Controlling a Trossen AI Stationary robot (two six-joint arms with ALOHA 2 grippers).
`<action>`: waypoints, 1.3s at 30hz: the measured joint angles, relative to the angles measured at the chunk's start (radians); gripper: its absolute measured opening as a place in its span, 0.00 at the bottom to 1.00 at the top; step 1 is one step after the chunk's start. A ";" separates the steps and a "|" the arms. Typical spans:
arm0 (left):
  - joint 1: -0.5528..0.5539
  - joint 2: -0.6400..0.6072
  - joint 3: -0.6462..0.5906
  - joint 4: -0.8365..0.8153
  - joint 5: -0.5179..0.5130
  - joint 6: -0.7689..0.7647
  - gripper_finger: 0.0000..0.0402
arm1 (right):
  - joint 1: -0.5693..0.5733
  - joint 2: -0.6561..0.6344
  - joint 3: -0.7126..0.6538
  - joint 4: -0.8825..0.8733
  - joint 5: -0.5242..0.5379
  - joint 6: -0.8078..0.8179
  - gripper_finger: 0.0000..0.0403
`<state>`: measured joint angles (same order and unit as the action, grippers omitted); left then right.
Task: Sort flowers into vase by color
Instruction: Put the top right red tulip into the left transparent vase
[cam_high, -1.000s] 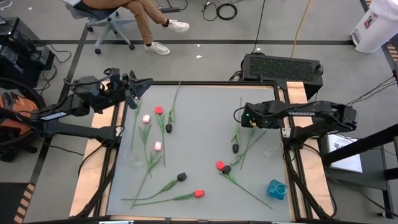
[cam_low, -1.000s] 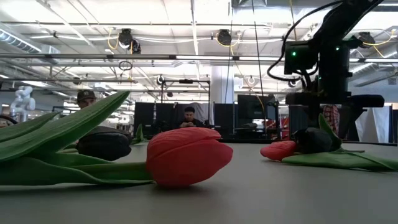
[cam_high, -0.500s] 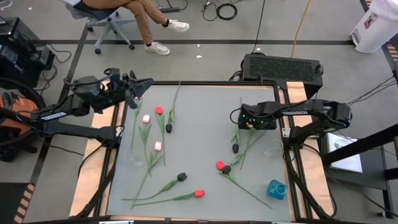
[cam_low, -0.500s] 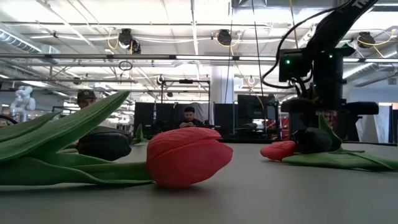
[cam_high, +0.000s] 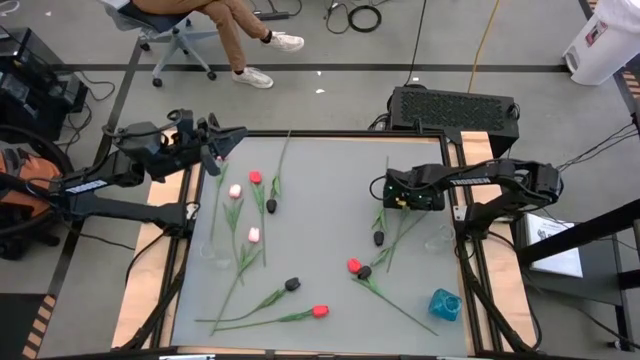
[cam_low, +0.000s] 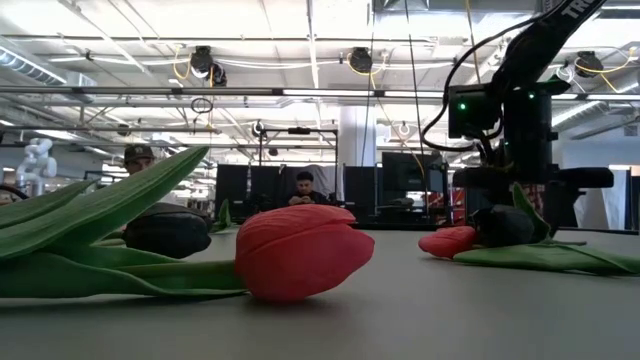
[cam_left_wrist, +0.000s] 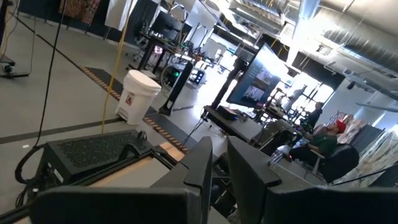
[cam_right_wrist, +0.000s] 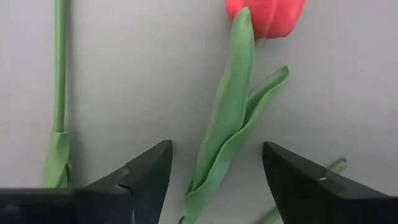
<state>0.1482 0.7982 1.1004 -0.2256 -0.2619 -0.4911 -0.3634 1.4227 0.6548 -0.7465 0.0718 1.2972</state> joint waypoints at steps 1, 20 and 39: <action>0.000 0.000 0.000 0.000 0.000 0.000 0.14 | 0.000 0.000 0.000 0.000 0.000 0.000 0.57; 0.000 0.000 0.000 0.000 0.000 0.000 0.14 | 0.000 -0.002 0.000 -0.001 -0.026 0.000 0.10; 0.000 0.000 0.000 0.000 0.000 0.001 0.14 | 0.000 -0.002 0.000 0.003 -0.026 -0.035 0.01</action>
<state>0.1482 0.7982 1.1004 -0.2257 -0.2619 -0.4904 -0.3630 1.4208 0.6548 -0.7440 0.0460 1.2626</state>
